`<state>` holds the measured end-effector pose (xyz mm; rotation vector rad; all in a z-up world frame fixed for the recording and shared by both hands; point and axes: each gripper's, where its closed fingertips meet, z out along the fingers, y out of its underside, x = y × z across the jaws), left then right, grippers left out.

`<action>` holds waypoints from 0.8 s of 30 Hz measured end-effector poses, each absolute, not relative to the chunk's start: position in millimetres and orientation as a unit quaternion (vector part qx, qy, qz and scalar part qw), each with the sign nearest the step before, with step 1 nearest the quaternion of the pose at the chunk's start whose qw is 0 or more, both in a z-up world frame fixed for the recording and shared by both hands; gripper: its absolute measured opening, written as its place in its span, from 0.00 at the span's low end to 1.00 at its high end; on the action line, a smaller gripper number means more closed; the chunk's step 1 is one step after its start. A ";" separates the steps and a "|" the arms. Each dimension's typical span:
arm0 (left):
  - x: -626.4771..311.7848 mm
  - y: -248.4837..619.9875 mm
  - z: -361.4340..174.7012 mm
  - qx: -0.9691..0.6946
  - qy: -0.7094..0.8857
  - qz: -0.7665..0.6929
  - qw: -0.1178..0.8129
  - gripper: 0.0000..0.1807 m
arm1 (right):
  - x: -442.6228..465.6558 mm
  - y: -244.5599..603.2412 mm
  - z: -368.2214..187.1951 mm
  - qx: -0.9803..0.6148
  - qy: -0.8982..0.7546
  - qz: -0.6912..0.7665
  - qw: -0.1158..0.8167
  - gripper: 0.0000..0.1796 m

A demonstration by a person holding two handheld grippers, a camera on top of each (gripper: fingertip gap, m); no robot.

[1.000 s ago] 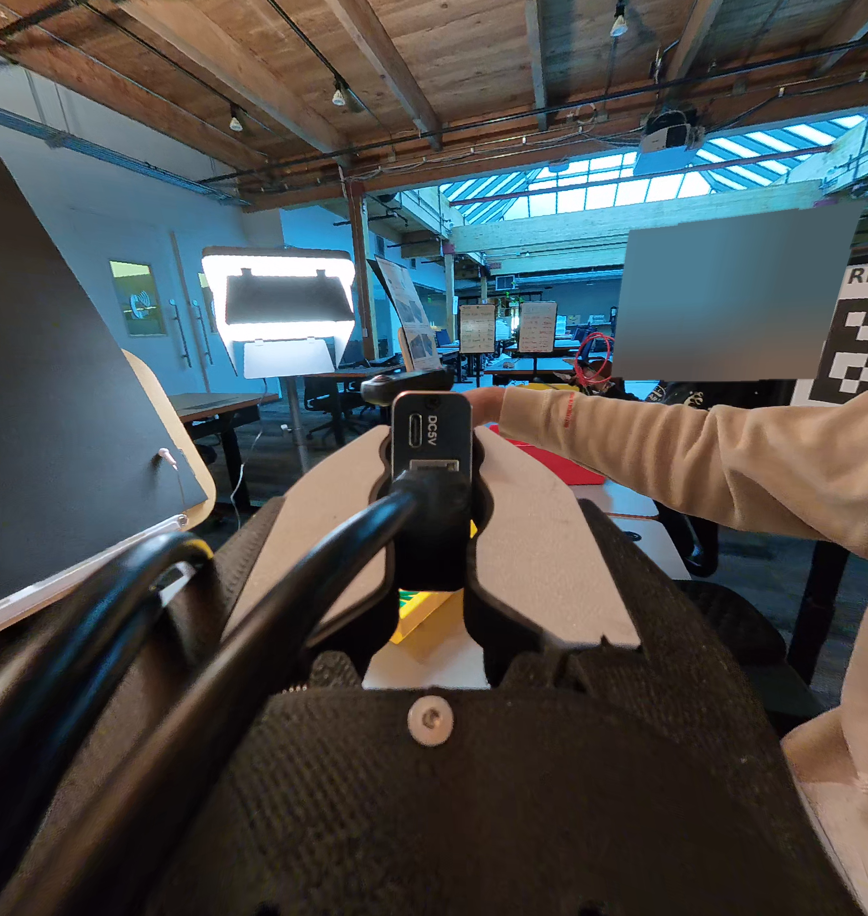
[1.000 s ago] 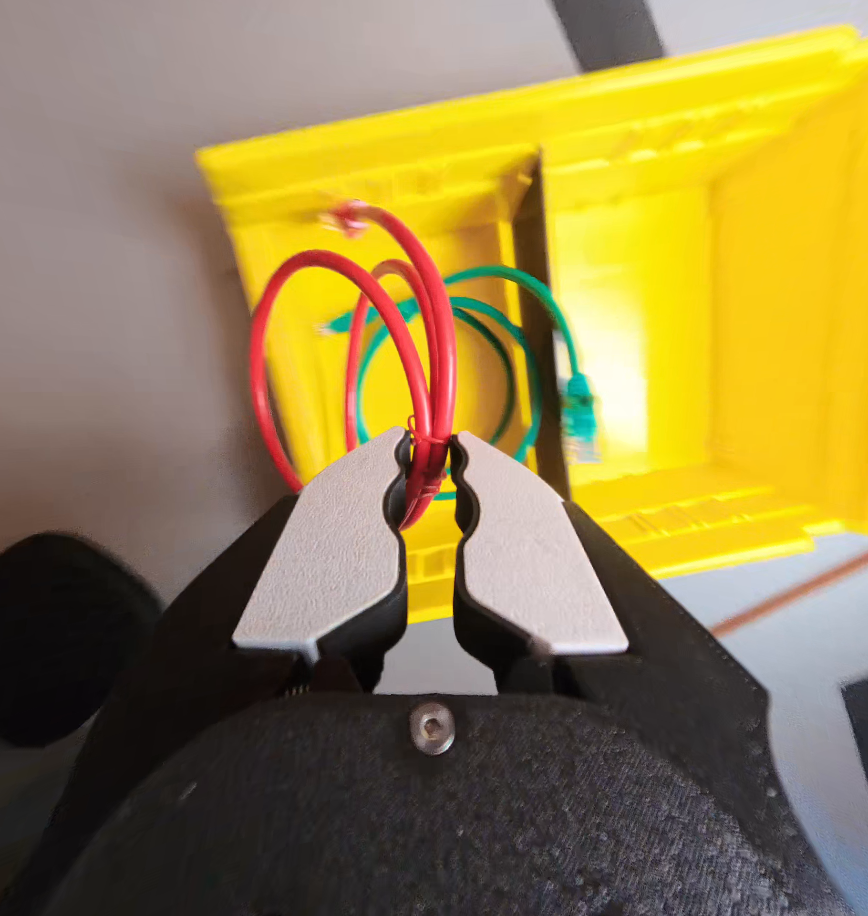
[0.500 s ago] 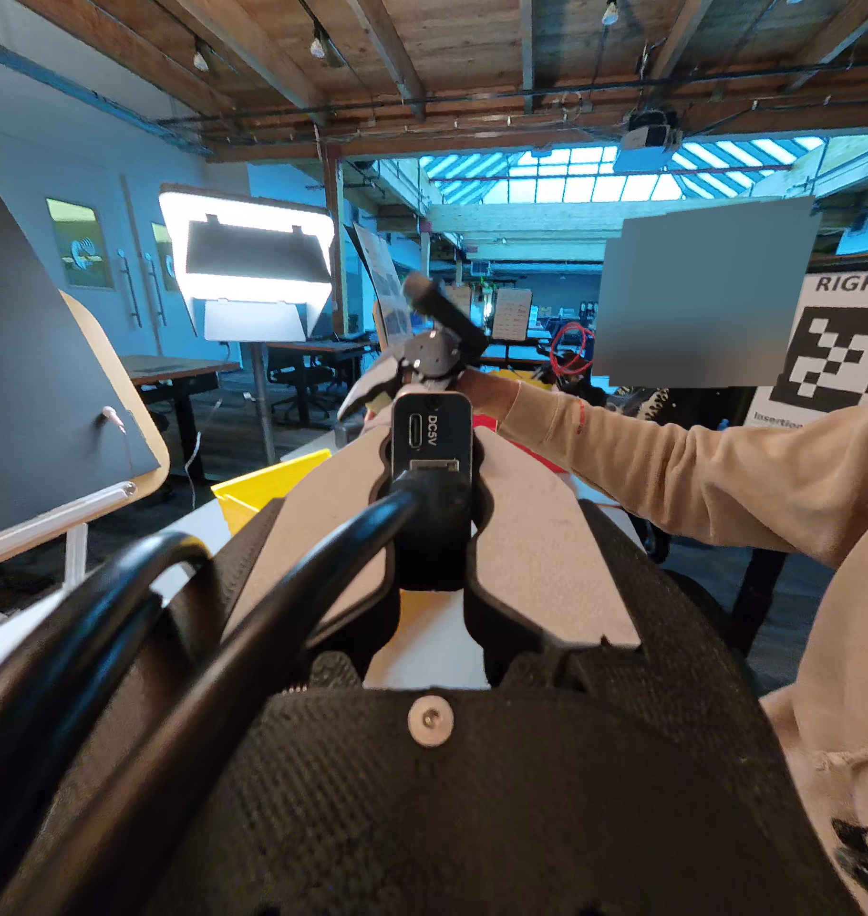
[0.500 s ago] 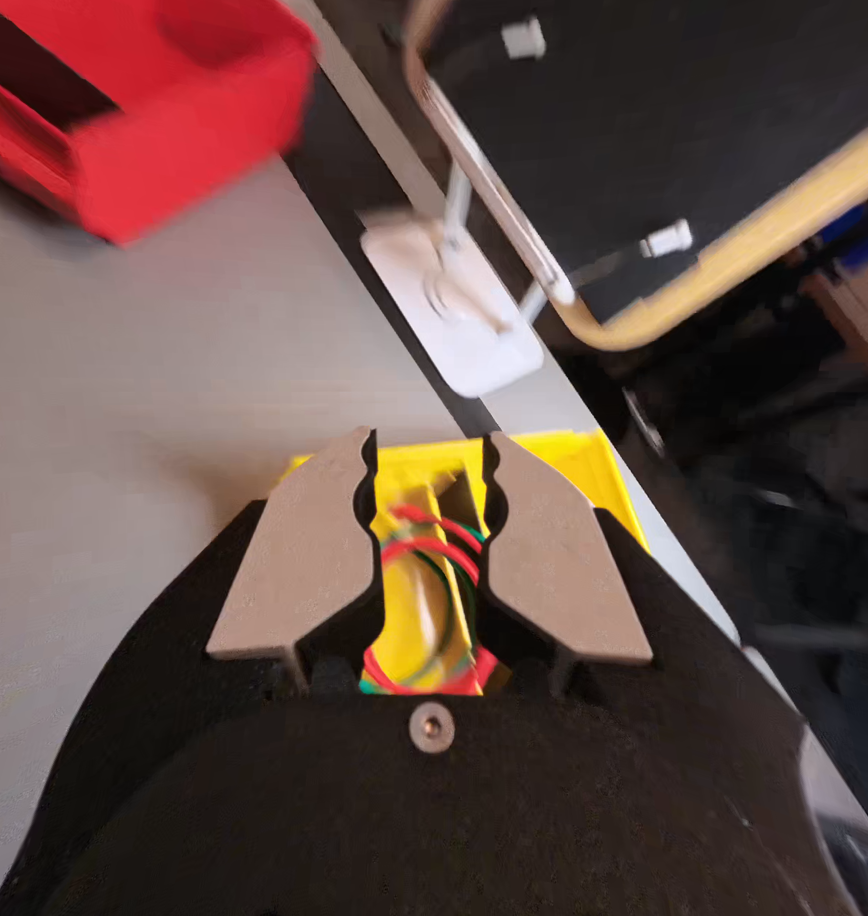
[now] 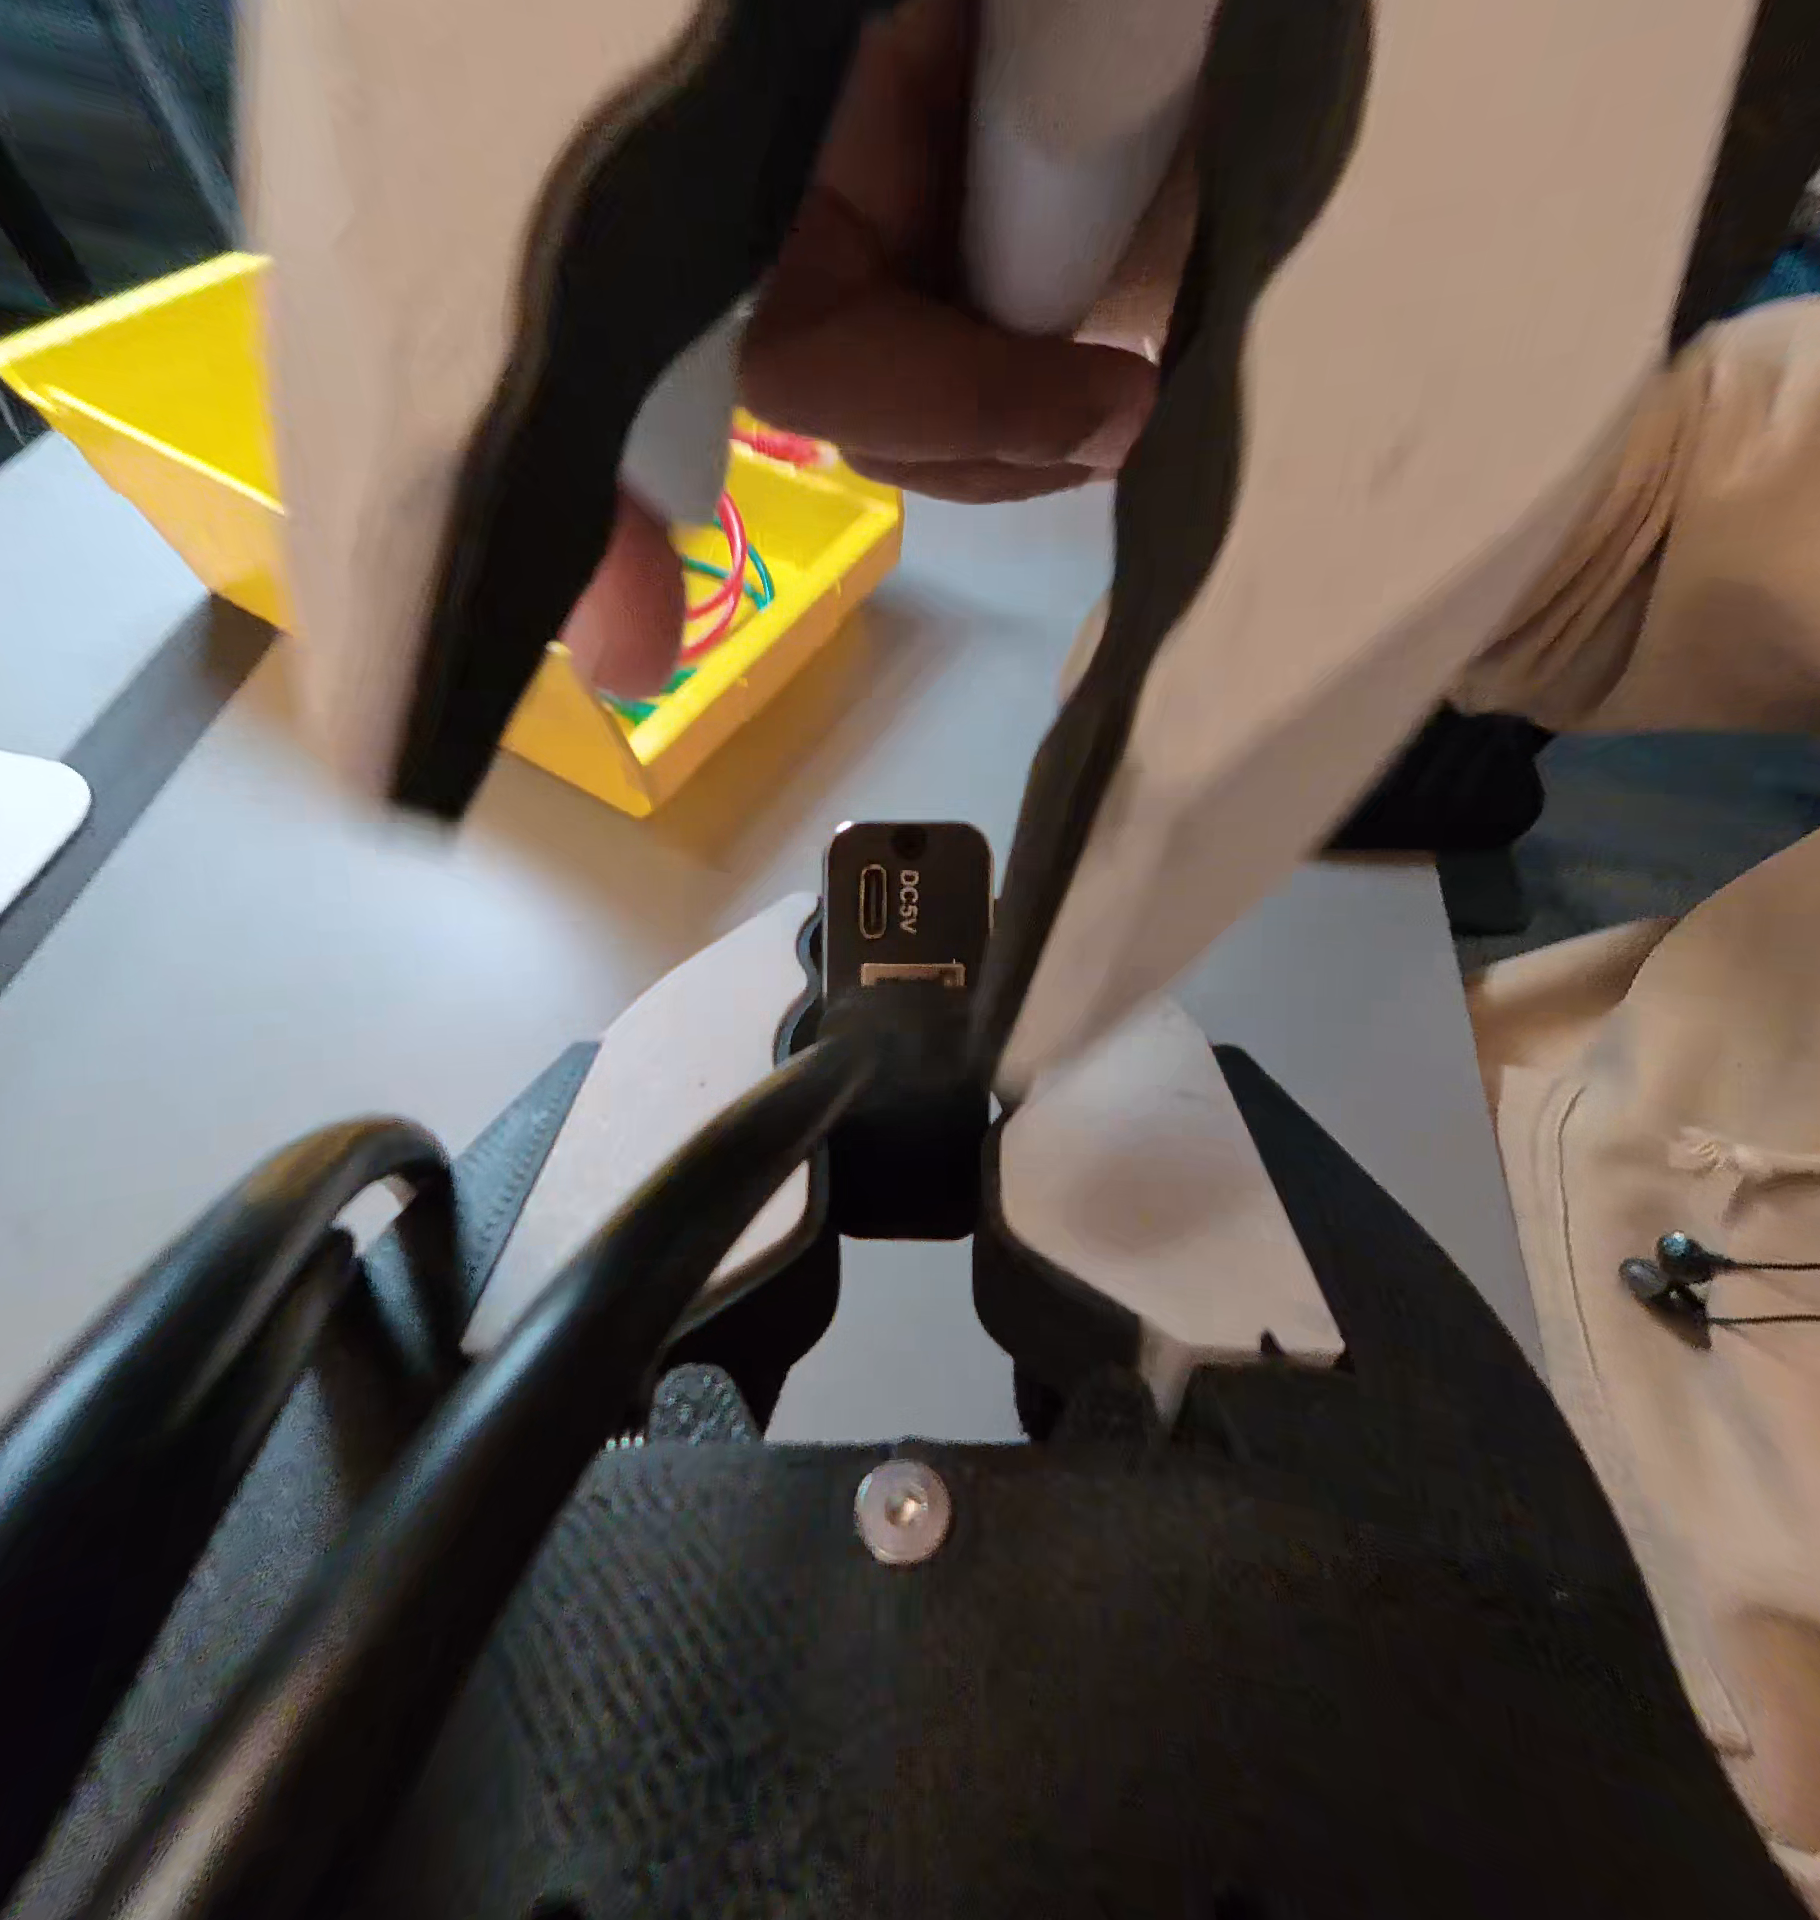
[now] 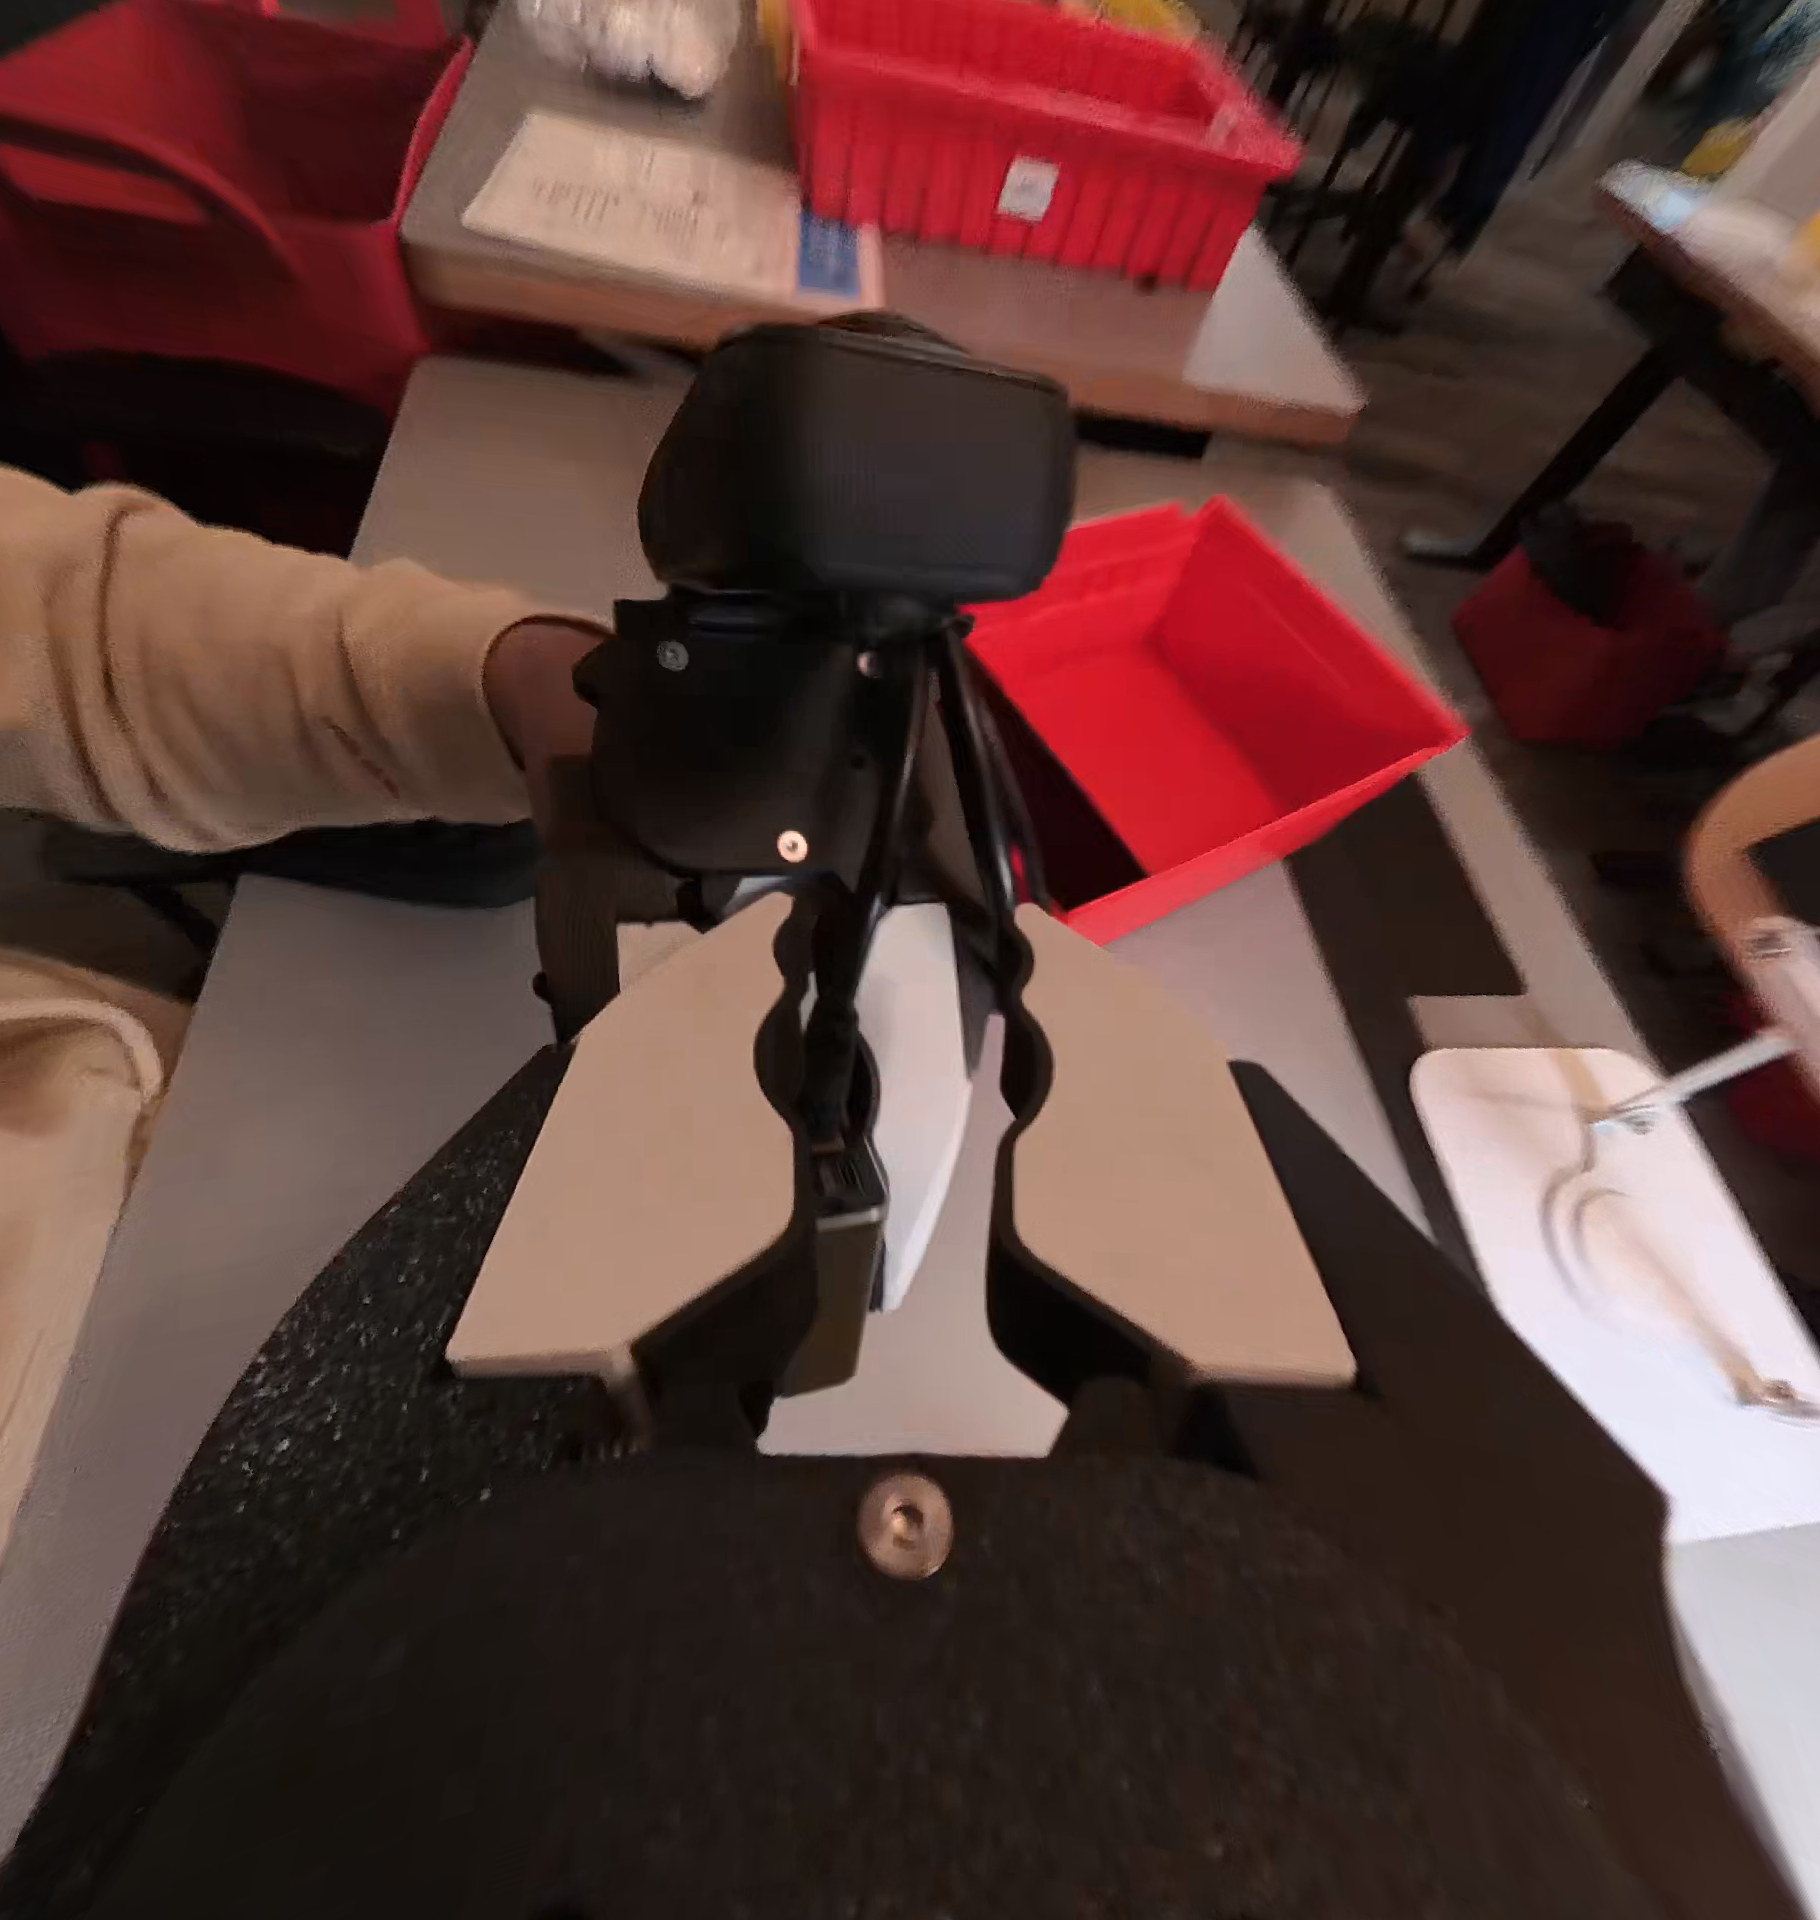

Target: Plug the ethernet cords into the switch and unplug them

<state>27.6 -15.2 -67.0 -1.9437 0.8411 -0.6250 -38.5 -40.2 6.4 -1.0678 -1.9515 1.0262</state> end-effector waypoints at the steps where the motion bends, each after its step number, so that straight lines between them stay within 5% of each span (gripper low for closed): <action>1: 29.9 -15.6 -73.6 -0.791 0.348 -0.247 0.439 0.14 | -41.5 -42.2 -4.7 -0.417 -0.761 0.382 0.317 0.17; 3: 29.3 -13.8 -83.7 -0.801 0.351 -0.232 0.425 0.15 | -41.9 -45.2 -18.2 -0.413 -0.779 0.370 0.292 0.05; 4: 26.6 -11.7 -86.2 -0.804 0.349 -0.228 0.425 0.23 | -42.2 -43.4 -18.4 -0.416 -0.775 0.372 0.295 0.04; 6: 22.7 -9.6 -83.9 -0.797 0.346 -0.234 0.437 0.14 | -41.0 -36.8 -13.1 -0.419 -0.759 0.387 0.313 0.04; 19: 27.9 12.6 -35.9 -0.663 0.243 -0.342 0.620 0.26 | -2.1 7.3 71.1 -0.367 -0.488 0.682 0.402 0.03; 24: 28.5 -0.8 -11.6 -0.602 0.238 -0.396 0.652 0.15 | 2.3 1.9 79.3 -0.332 -0.453 0.723 0.402 0.03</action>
